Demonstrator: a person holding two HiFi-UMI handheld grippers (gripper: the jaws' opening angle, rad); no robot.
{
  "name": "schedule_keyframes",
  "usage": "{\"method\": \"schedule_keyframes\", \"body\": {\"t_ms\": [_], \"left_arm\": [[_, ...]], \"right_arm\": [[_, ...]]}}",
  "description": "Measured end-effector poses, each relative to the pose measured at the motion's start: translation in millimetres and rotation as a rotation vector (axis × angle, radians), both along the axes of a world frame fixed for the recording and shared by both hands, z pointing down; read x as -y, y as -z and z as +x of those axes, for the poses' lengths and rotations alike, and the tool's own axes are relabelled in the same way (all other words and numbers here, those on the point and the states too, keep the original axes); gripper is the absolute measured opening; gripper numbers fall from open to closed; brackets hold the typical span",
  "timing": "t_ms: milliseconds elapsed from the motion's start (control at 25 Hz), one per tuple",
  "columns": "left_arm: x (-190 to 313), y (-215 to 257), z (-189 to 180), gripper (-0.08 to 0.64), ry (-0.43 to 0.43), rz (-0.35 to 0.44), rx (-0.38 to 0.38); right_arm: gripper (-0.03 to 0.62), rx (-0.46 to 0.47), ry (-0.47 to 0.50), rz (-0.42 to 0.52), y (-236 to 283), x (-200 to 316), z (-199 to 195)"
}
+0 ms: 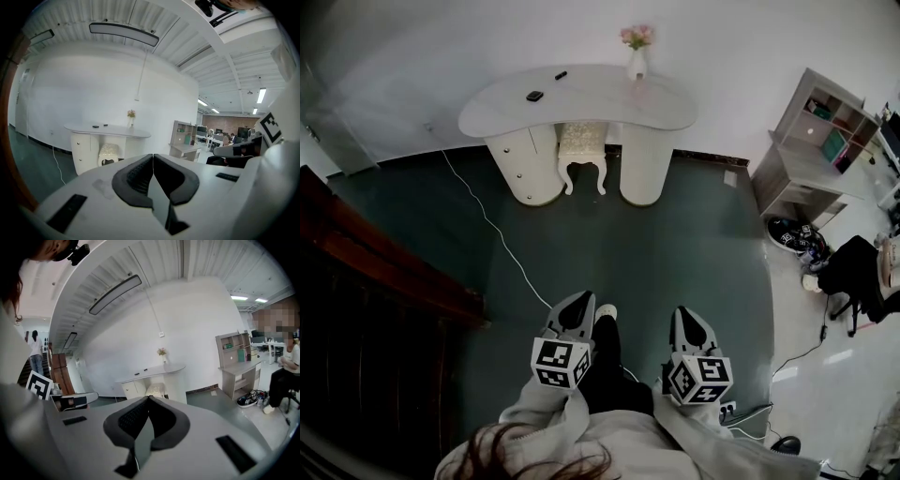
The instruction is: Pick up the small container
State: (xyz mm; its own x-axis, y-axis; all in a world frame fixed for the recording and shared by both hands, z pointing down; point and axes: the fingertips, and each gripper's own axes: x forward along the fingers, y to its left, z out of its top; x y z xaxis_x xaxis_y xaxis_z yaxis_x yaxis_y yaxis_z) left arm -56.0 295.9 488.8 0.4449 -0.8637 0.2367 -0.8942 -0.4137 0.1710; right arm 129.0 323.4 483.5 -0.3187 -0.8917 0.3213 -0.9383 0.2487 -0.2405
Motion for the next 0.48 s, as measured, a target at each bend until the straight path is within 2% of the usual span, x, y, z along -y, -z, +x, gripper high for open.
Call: {"method": "schedule_keyframes", "body": {"t_ms": [240,480], "left_arm": [[61.2,8.2,8.0,0.017,-0.033,0.003,-0.011],[126.9,19.8,-4.4,0.017,-0.033,0.004,-0.01]], "right_arm": [[0.049,0.002,0.0,0.0,6.9,61.1,0.9],[0.049,0.003,-0.003,0.005,19.9,125.1,-9.2]]}}
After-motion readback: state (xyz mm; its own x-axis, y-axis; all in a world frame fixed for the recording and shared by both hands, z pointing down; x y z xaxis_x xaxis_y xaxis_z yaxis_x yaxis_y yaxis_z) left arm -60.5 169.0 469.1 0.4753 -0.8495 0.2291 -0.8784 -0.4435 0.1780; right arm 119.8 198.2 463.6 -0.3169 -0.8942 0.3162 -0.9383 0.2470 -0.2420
